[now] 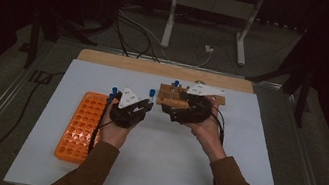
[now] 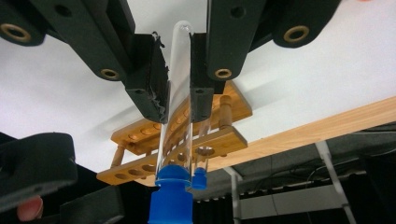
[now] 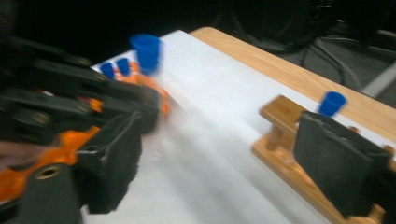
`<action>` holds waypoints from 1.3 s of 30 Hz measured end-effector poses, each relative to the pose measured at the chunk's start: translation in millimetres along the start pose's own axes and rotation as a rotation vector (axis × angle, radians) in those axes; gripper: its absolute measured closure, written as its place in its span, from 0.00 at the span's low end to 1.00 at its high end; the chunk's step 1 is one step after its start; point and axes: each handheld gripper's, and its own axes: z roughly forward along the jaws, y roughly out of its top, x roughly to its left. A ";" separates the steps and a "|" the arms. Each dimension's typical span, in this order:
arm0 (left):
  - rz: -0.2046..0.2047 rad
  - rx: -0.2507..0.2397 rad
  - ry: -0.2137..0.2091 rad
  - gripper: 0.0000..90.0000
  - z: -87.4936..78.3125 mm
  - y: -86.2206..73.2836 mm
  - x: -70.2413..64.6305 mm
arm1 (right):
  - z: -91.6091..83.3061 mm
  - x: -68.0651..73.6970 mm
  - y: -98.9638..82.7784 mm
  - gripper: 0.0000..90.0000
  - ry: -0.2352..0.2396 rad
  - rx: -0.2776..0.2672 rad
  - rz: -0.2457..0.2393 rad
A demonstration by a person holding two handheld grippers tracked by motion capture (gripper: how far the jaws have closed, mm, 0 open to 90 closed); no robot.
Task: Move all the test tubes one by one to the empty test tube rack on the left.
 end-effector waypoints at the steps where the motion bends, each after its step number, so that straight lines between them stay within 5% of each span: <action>1: -0.004 -0.003 0.000 0.87 -2.0 -0.5 1.4 | -0.4 -1.0 -1.2 0.16 -0.012 0.001 -0.001; 7: -0.022 -0.013 0.005 0.87 -12.9 -3.2 9.5 | -4.1 -10.4 -9.6 0.04 -0.030 -0.017 0.041; 21: -0.065 -0.033 -0.004 0.87 -33.8 -13.0 26.2 | -19.9 -28.2 -27.3 0.01 -0.073 -0.021 0.065; 39: -0.087 -0.011 0.050 0.87 -58.5 -33.6 52.2 | -38.8 -34.5 -43.2 0.00 -0.106 -0.028 0.086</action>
